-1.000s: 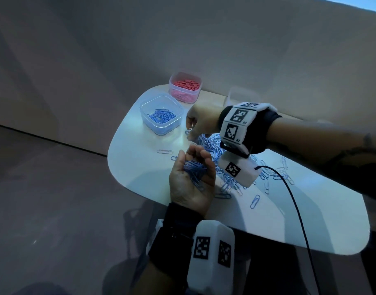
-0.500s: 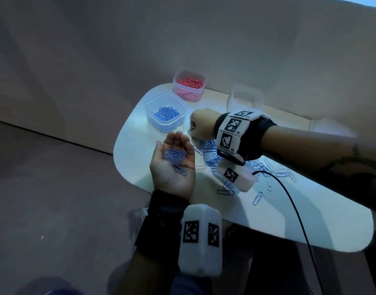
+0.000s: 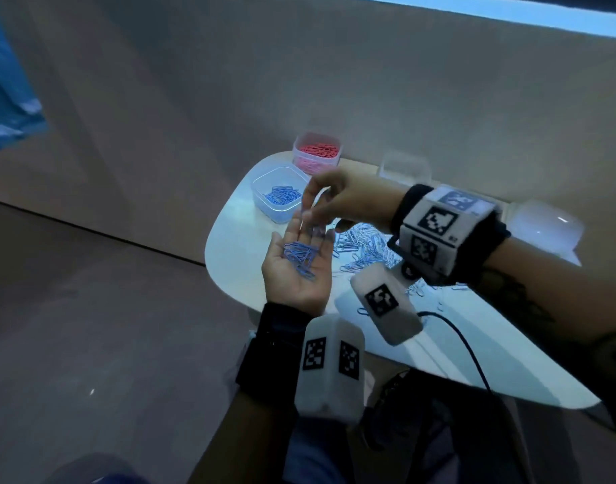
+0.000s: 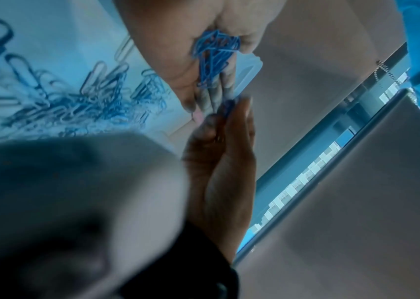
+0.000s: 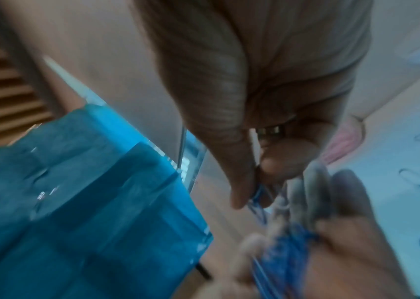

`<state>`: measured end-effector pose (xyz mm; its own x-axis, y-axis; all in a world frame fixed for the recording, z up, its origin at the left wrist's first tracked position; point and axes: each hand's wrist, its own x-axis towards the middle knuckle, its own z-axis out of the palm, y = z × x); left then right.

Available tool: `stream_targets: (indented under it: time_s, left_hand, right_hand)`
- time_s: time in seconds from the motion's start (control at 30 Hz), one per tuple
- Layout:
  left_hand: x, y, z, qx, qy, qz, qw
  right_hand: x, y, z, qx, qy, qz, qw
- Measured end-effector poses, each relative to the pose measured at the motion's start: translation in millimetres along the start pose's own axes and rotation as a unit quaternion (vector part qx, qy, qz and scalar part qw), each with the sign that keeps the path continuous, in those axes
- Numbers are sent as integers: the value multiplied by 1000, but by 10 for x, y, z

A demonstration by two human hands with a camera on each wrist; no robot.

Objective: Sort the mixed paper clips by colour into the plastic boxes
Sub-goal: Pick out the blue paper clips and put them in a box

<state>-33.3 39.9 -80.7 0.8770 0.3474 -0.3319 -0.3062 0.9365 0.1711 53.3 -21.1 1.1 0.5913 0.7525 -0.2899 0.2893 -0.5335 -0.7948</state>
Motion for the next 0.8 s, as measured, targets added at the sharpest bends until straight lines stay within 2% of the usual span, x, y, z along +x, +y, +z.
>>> stream_targets:
  time_s: [0.07,0.13,0.3,0.37,0.43,0.5,0.53,0.63,0.73,0.8]
  left_hand:
    - [-32,-47,46,3,-31,2,1000]
    - [-55,-61,83,-1,-43,10,999]
    - [-91,-9,112,-23,-49,-14,998]
    - [-107,66,121,-23,-42,-25,999]
    - [-41,228,212,2,-32,-40,999]
    - [74,435,400,67,-31,-42,996]
    - [131,529,516,102,-40,-39,993]
    - [255,673,719,127,-43,-25,991]
    - [209,560,623,101,-68,-29,992]
    - [151,434,507,85,-65,-46,993]
  right_hand:
    - [-106,-33,115,-55,-4,-29,998]
    - [-163,-19,125,-77,45,-56,994]
    - [-248,82,-15,98,189,-74,974]
    - [-208,104,-63,100,223,-64,968]
    - [-103,114,-81,37,194,-38,980]
    - [18,92,-51,-52,138,-7,989]
    - [76,77,-40,-71,134,-4,988]
    - [142,0,-22,-25,219,-45,974]
    - [10,-77,27,22,327,-107,939]
    - [-110,-109,115,-19,313,-117,942]
